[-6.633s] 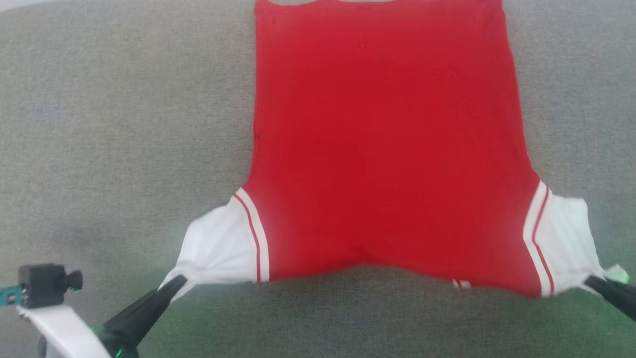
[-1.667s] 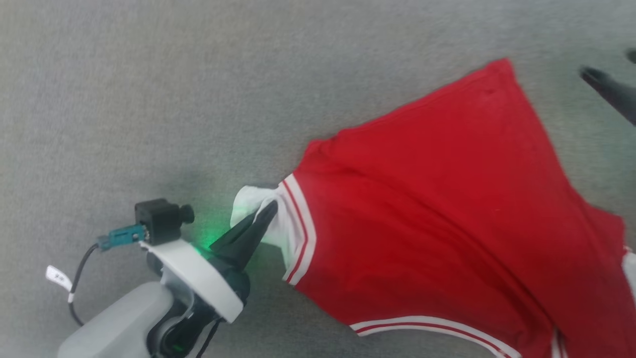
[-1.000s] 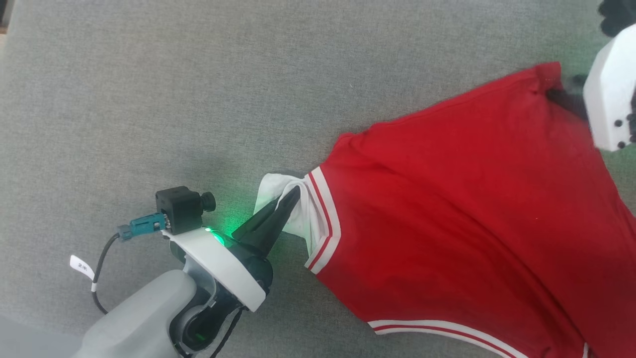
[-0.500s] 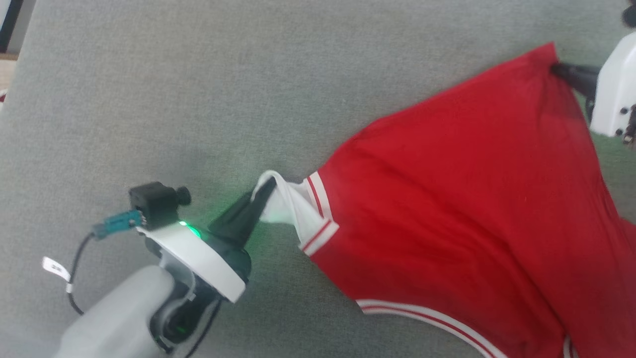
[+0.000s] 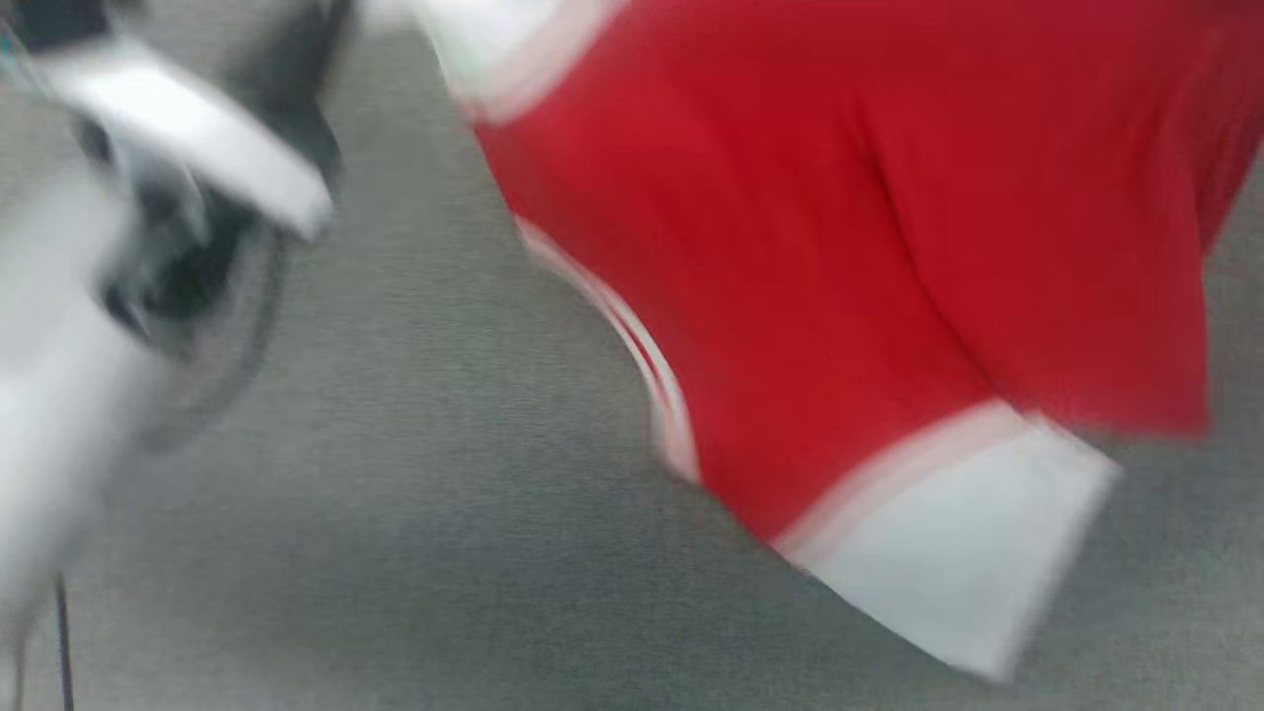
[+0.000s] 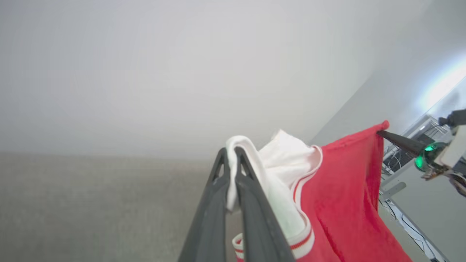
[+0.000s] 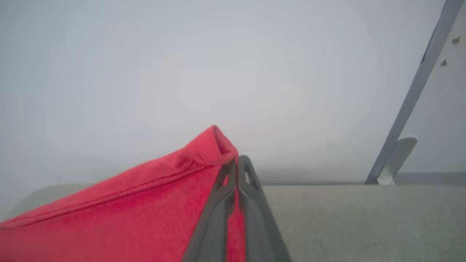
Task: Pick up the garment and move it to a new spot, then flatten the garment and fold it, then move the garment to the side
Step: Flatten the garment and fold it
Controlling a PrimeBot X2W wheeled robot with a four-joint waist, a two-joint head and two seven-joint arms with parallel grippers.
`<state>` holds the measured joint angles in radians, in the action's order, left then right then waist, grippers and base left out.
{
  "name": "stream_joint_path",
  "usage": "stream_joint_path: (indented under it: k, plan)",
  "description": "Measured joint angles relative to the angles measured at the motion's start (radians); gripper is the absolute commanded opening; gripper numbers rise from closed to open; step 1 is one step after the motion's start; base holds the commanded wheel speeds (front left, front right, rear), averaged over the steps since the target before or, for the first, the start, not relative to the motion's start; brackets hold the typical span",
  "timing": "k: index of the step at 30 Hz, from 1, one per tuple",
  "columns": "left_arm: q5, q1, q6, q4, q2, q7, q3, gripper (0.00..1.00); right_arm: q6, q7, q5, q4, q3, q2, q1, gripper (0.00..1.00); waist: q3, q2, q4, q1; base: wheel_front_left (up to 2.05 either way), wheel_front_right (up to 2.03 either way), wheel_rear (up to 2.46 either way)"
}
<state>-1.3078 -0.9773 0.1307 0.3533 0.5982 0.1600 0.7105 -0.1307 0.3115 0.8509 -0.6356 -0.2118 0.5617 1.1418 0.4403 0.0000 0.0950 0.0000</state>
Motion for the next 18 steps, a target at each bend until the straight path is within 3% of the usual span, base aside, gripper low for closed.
stream_joint_path:
  k: [5,11,14,18]
  plan:
    - [-0.053,-0.302,0.000,0.187,-0.042,-0.052,-0.075,0.00,0.000,-0.146,-0.100,-0.146,0.096,-0.072,0.209,0.00,0.044,0.0000,-0.050,0.0000,0.00,0.00,0.00]
    - [-0.039,-0.634,0.002,0.355,-0.079,0.007,-0.139,0.00,-0.003,-0.290,-0.177,-0.289,0.200,-0.125,0.427,0.00,0.086,0.0000,-0.111,0.0001,0.00,0.00,0.00]
    - [-0.038,-0.719,0.002,0.383,-0.083,0.019,-0.144,0.00,-0.003,-0.313,-0.206,-0.342,0.209,-0.139,0.476,0.00,0.096,0.0000,-0.134,0.0000,0.00,0.00,0.00]
    - [-0.073,-0.718,0.002,0.384,-0.082,0.022,-0.144,0.00,-0.003,-0.319,-0.219,-0.396,0.200,-0.152,0.480,0.00,0.102,0.0000,-0.143,0.0000,0.00,0.00,0.00]
